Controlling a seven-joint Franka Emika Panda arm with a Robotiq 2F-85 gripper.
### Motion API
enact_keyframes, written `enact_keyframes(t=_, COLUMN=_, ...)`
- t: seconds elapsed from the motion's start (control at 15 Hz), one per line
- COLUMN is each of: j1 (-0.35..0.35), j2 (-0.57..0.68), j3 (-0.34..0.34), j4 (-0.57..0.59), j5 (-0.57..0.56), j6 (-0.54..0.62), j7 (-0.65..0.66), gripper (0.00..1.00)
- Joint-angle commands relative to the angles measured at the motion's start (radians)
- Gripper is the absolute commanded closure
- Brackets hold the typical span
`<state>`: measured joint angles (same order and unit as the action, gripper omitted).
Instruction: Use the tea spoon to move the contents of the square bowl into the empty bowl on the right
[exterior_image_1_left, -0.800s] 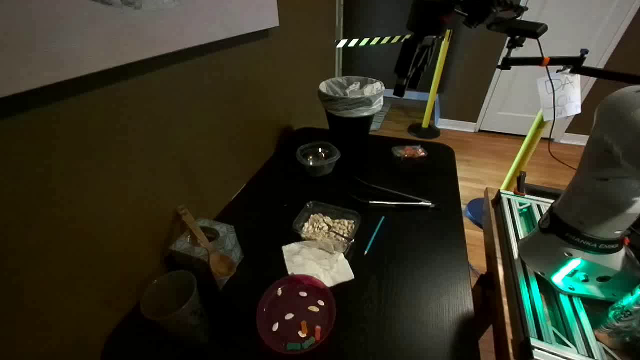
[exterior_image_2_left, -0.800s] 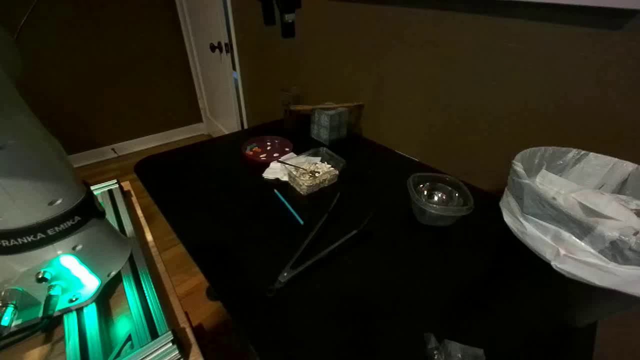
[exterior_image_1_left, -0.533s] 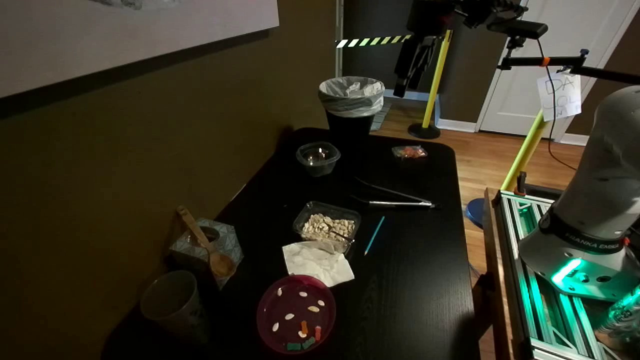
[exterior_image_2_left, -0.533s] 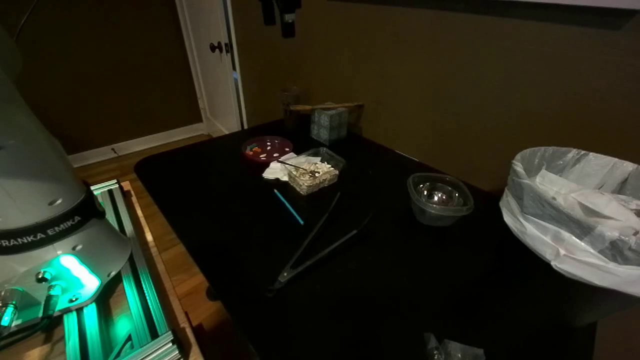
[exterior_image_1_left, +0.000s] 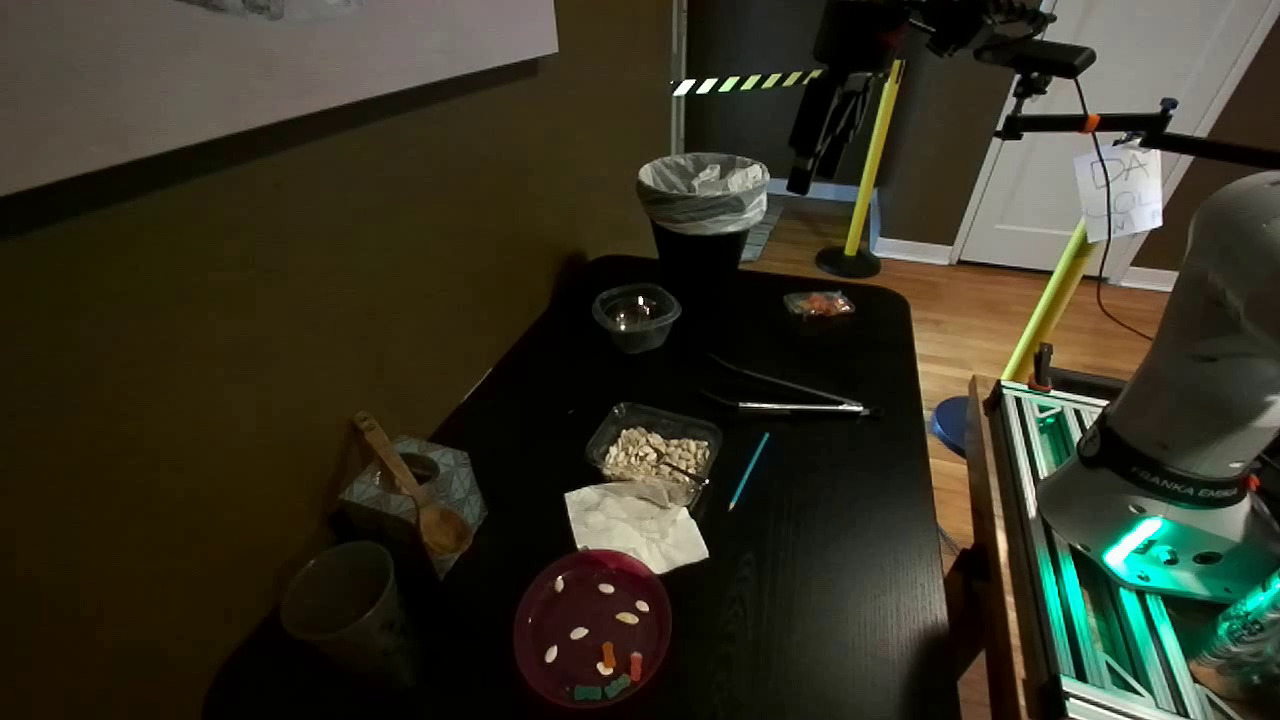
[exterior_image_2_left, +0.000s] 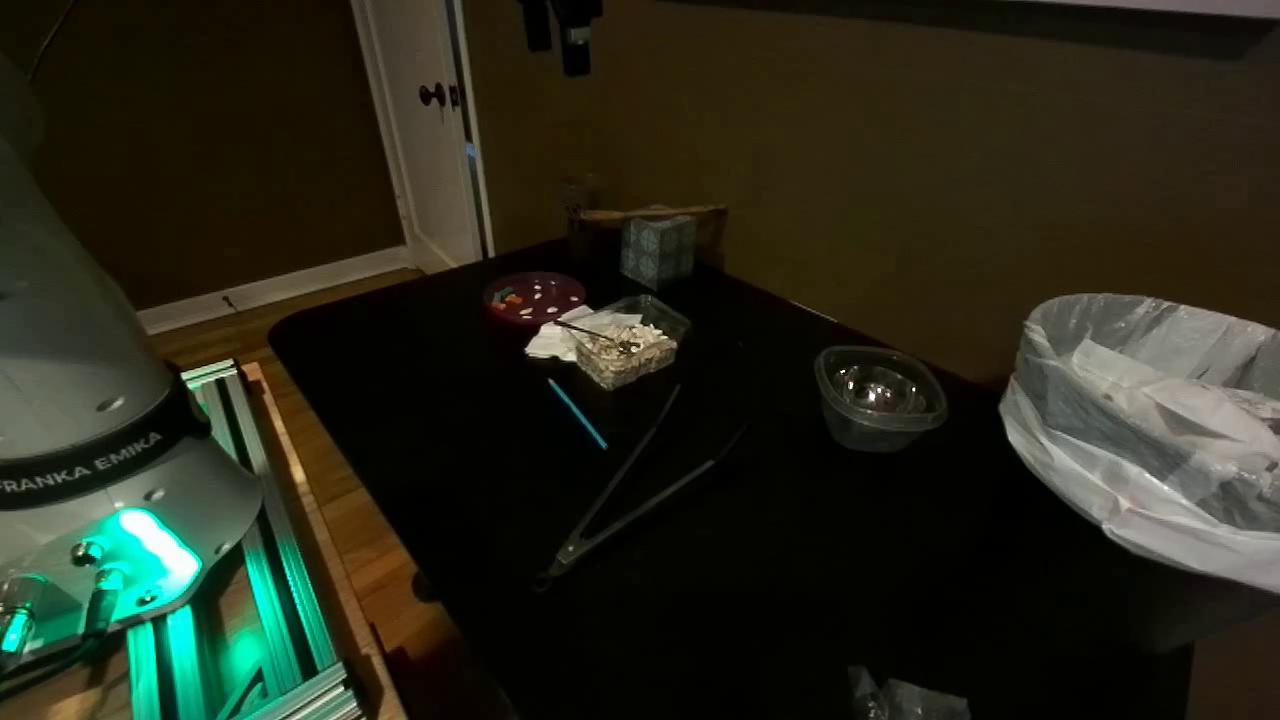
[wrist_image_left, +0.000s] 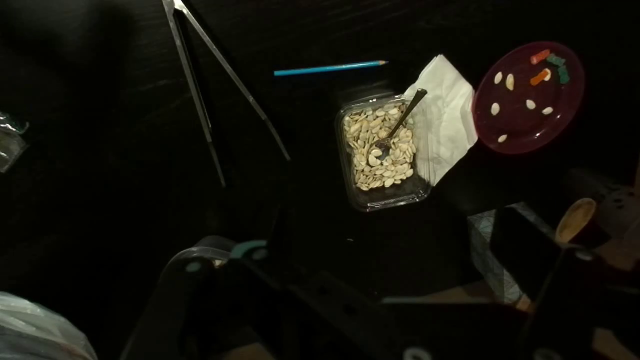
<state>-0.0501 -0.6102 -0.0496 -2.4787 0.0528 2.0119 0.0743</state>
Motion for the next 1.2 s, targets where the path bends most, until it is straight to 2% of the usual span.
enact_keyframes(t=0.0, j1=-0.005, j2=0.001, j3=0.004, j4=0.003, j5=0.003, j6=-0.003, j7=-0.003, gripper=0.0)
enact_keyframes(t=0.13, j1=-0.004, j2=-0.002, j3=0.007, j4=-0.002, j5=0.008, j6=-0.003, j7=0.005, gripper=0.0)
enact_keyframes(t=0.27, j1=-0.01, j2=-0.004, j3=0.031, j4=-0.049, j5=0.036, j6=0.004, j7=0.087, gripper=0.0)
enact_keyframes(t=0.53, j1=-0.001, j2=-0.033, j3=0.086, j4=-0.223, j5=0.162, j6=0.071, j7=0.286, gripper=0.0)
enact_keyframes(t=0.73, j1=0.035, j2=-0.026, j3=0.12, j4=-0.358, j5=0.312, j6=0.194, j7=0.377, gripper=0.0)
enact_keyframes(t=0.8, j1=0.041, j2=0.066, j3=0.126, j4=-0.27, j5=0.348, j6=0.187, j7=0.411, gripper=0.0)
enact_keyframes(t=0.87, j1=0.022, j2=0.006, j3=0.12, j4=-0.3, j5=0.279, j6=0.157, j7=0.347, gripper=0.0)
enact_keyframes(t=1.13, j1=0.023, j2=0.017, j3=0.124, j4=-0.289, j5=0.283, j6=0.162, j7=0.353, gripper=0.0)
